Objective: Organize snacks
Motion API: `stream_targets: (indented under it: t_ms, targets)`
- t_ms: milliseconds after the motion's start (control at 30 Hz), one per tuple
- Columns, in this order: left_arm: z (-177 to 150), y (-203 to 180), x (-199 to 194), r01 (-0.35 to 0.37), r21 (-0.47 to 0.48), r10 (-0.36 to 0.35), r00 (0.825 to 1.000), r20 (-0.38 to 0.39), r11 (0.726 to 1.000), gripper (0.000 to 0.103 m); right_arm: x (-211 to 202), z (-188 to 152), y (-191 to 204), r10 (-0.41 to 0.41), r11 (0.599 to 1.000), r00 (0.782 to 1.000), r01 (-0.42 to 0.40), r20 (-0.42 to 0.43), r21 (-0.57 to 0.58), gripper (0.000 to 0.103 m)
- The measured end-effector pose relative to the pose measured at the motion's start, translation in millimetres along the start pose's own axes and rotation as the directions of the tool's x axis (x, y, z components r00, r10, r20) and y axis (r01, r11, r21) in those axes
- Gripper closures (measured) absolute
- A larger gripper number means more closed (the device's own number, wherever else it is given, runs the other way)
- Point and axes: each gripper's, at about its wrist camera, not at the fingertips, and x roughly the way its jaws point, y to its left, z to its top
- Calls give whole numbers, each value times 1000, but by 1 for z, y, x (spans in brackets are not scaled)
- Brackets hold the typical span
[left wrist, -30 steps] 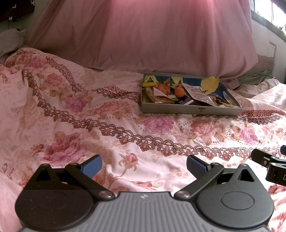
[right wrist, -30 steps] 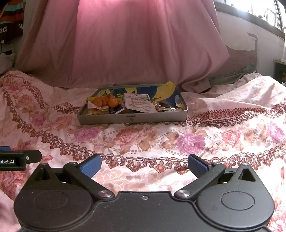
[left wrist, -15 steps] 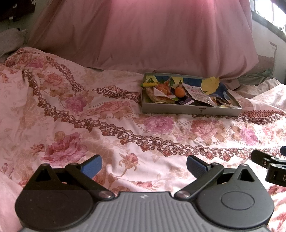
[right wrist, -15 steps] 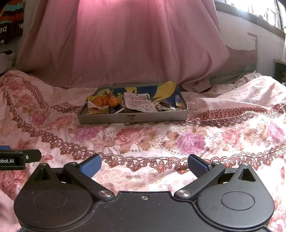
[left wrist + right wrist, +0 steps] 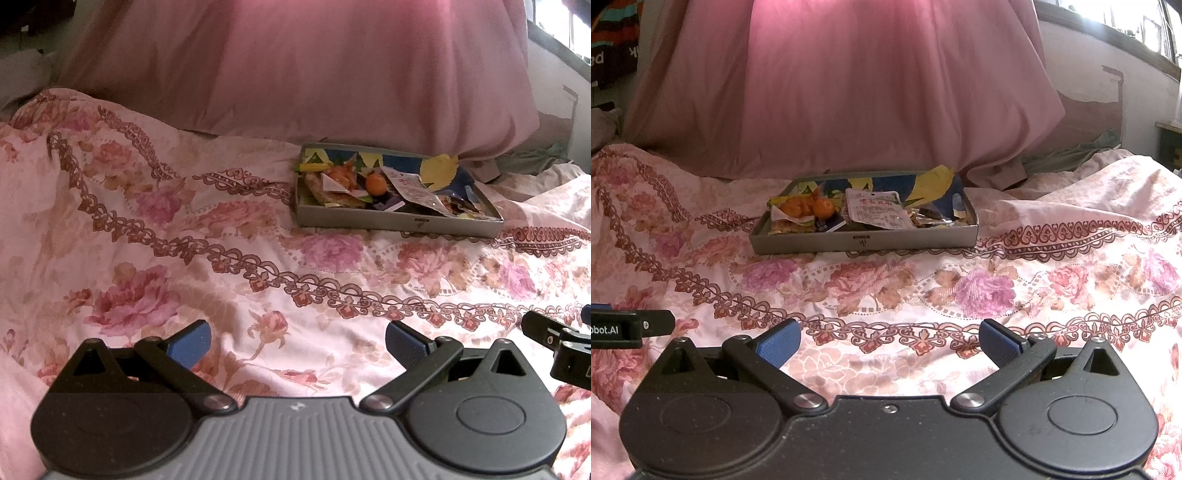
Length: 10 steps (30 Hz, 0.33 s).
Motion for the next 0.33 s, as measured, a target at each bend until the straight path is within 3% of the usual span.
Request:
stream_targets:
  t_ms: [333]
  targets:
    - [1,-1,-1,5,4,-5,1000,2,1000,0,1,0,0,0,1000,1000,0,-1,0,1]
